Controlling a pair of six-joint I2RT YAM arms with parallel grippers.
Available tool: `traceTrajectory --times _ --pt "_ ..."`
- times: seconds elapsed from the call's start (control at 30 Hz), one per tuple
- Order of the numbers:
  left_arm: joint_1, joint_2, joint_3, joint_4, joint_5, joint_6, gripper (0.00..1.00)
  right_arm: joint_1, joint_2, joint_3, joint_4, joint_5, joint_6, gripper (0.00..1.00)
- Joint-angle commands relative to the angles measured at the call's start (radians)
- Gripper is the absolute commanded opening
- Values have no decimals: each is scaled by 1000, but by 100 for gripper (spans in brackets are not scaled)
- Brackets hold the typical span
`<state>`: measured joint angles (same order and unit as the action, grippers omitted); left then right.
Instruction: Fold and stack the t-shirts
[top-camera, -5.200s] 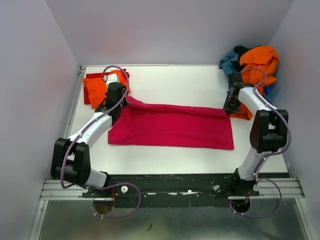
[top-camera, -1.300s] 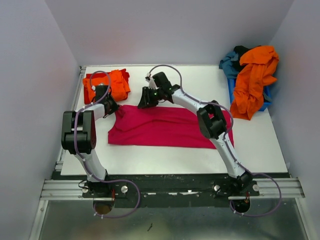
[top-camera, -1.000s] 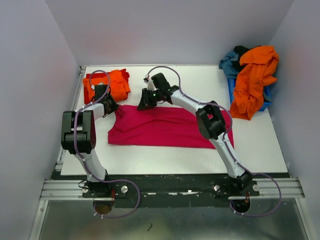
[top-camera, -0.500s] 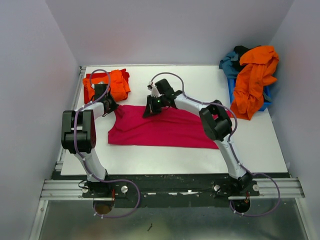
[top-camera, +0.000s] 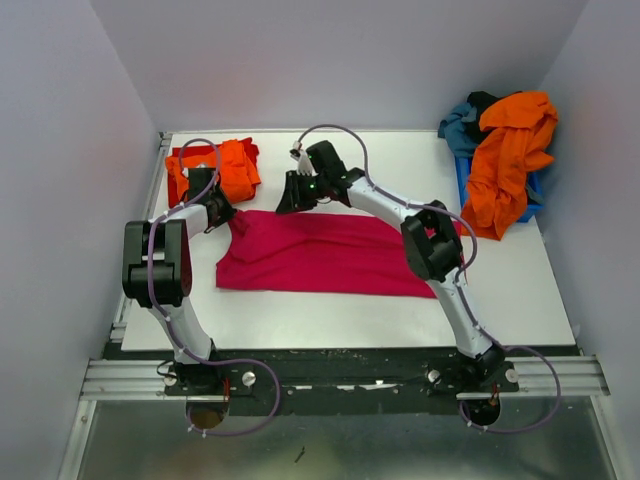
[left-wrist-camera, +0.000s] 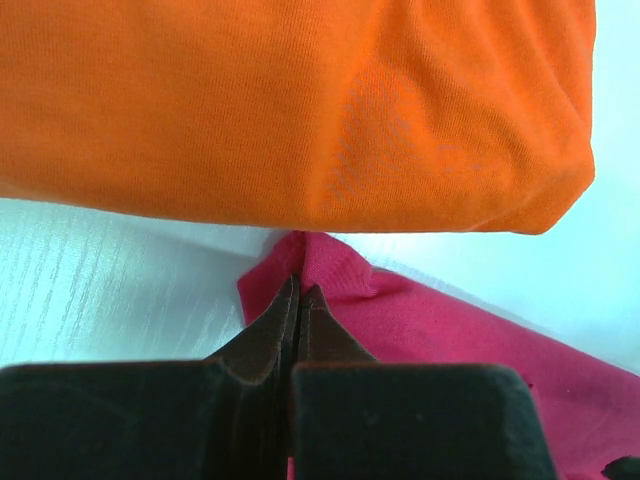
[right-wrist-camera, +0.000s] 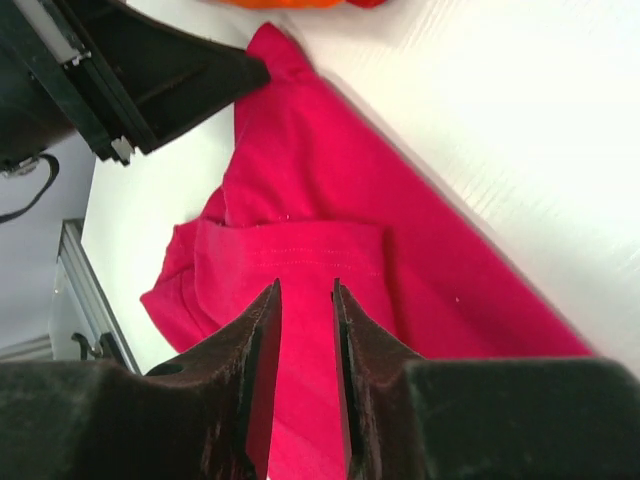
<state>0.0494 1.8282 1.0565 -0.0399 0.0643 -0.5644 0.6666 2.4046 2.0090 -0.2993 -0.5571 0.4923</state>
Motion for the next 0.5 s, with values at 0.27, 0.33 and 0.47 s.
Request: traceTrajectory --times 0.27,0.33,0.47 --pt "9 -3 13 9 -11 9 0 7 137 158 -57 66 -14 42" --pt "9 0 16 9 -11 9 0 7 148 171 -58 62 -9 42" --pt "9 2 17 9 -9 11 0 8 157 171 -49 51 -3 41"
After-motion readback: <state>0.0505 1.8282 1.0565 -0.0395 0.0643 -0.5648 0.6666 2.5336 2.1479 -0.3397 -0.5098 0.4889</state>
